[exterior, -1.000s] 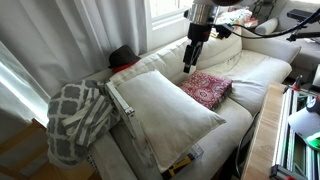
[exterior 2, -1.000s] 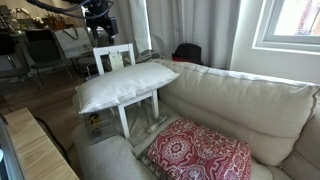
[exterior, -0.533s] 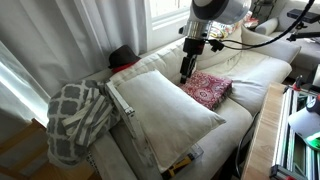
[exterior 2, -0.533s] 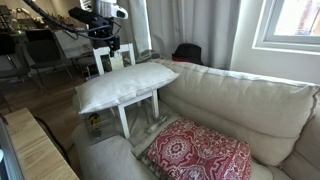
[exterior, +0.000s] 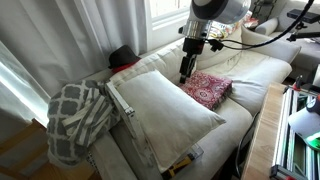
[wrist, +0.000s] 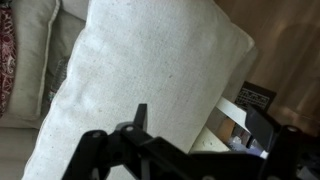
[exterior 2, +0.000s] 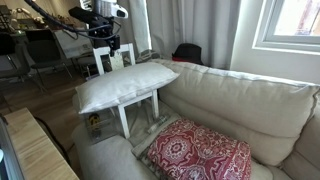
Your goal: Uncover the remote, then place it throw blanket
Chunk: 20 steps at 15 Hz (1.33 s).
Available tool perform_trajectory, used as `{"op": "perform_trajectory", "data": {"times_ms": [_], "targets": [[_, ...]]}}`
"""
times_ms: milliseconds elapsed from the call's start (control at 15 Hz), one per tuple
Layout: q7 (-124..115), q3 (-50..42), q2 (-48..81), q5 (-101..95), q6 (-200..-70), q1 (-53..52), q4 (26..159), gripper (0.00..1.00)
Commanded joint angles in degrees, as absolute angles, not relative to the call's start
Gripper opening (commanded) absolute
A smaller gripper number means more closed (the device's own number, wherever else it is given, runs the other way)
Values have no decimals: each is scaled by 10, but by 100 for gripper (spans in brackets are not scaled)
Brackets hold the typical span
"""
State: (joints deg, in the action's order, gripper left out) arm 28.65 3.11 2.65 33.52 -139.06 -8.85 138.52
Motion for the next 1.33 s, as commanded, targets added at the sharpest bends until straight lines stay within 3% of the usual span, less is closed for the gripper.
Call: {"op": "perform_trajectory", "data": {"times_ms": [0, 400, 867, 1267], "targets": [[285, 46, 26, 333, -1390, -74, 1385, 100], [304, 40, 44, 335, -1371, -65, 1373, 100], [554, 33, 148, 402, -1363, 24, 1352, 100], [686, 49, 250, 568, -1393, 79, 1310, 100]]}}
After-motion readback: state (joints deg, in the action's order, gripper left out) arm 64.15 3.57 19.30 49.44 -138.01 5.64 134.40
